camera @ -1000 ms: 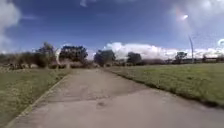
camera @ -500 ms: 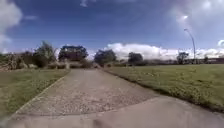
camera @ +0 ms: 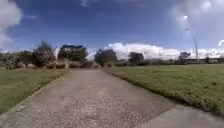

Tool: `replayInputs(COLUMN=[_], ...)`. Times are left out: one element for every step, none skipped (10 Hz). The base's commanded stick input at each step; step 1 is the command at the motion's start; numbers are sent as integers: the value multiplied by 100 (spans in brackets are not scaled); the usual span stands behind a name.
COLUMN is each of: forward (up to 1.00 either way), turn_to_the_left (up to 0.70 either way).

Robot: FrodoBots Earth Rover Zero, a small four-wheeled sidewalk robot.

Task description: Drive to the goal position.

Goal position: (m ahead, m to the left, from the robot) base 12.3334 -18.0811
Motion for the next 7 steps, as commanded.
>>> replayInputs(forward=[100,100,100,100,100,100,100], turn_to_the_left=[0,0,0,0,0,0,0])
